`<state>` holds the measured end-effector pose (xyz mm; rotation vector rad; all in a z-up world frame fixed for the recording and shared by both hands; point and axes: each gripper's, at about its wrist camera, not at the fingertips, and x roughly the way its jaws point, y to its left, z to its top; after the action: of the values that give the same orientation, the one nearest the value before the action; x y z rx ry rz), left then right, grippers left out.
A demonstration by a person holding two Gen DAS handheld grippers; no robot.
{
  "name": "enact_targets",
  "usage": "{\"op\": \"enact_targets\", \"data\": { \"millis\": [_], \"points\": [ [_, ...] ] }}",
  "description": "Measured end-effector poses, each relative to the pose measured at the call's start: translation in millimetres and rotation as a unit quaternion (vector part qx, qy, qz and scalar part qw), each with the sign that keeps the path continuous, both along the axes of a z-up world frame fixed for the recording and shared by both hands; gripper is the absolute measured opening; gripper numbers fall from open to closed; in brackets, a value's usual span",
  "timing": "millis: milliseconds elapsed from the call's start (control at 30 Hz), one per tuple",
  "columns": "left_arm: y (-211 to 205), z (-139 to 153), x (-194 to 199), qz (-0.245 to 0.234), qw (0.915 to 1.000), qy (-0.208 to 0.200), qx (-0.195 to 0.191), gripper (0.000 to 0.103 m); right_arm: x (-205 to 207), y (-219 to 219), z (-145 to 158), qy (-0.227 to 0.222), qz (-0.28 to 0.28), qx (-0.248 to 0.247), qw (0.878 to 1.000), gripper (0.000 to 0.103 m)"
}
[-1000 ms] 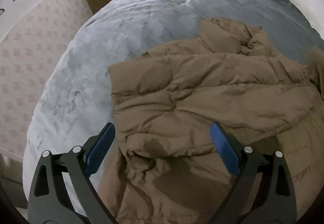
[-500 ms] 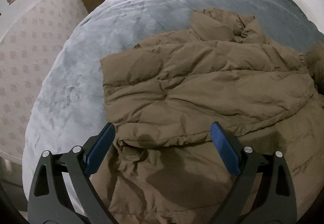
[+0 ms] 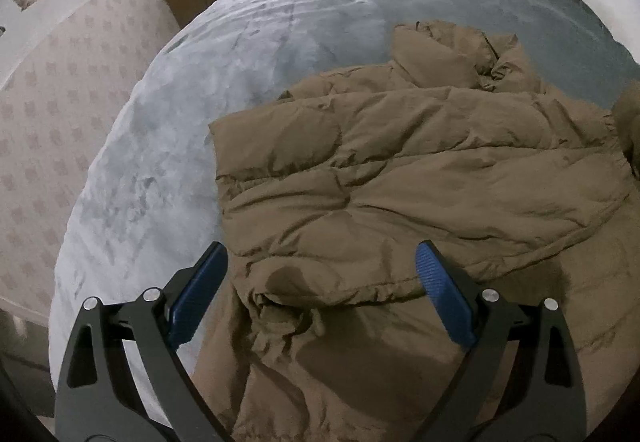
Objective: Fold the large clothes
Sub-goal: 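Grasp the jacket sleeve with the right tool and fold it over the body, then open the right tool and release the folded sleeve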
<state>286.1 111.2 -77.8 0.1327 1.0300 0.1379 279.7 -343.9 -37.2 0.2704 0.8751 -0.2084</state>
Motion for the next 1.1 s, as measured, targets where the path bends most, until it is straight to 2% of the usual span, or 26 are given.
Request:
{"op": "enact_targets", "data": {
  "millis": [67,167,200,267,300,400,600,767,1033,1100],
  "points": [
    [1,0,2,-0.002,1.0,-0.001,-0.001,0.094,13,-9,-13,-0.002,0.004,0.045,0.999,0.07],
    [2,-3,5,-0.003,1.0,0.001,0.001,0.094,26,-12,-26,-0.006,0.016,0.085,0.996,0.068],
    [3,-5,6,-0.002,1.0,0.003,0.001,0.094,32,-12,-31,-0.008,0.018,0.101,0.995,0.054],
    [3,-8,10,-0.002,1.0,0.006,0.0,0.094,40,-7,-36,-0.011,0.026,0.124,0.992,0.033],
    [3,-9,11,-0.003,1.0,0.007,0.0,0.094,42,-1,-37,-0.011,0.027,0.117,0.993,0.026],
    [2,-9,11,-0.004,1.0,0.006,0.001,0.094,49,17,-30,-0.015,0.033,0.084,0.996,0.016],
    [6,-5,9,-0.003,1.0,-0.005,-0.006,0.094,40,64,19,-0.062,0.085,0.045,0.993,0.015],
    [12,1,8,0.005,0.9998,-0.012,-0.018,0.094,44,118,54,-0.089,0.157,0.059,0.982,0.015],
    [25,10,0,0.016,0.9993,-0.02,-0.027,0.094,62,226,57,-0.085,0.269,0.114,0.953,0.015],
    [29,12,-2,0.018,0.9993,-0.021,-0.024,0.094,65,255,54,-0.077,0.29,0.107,0.948,0.015]
  ]
}}
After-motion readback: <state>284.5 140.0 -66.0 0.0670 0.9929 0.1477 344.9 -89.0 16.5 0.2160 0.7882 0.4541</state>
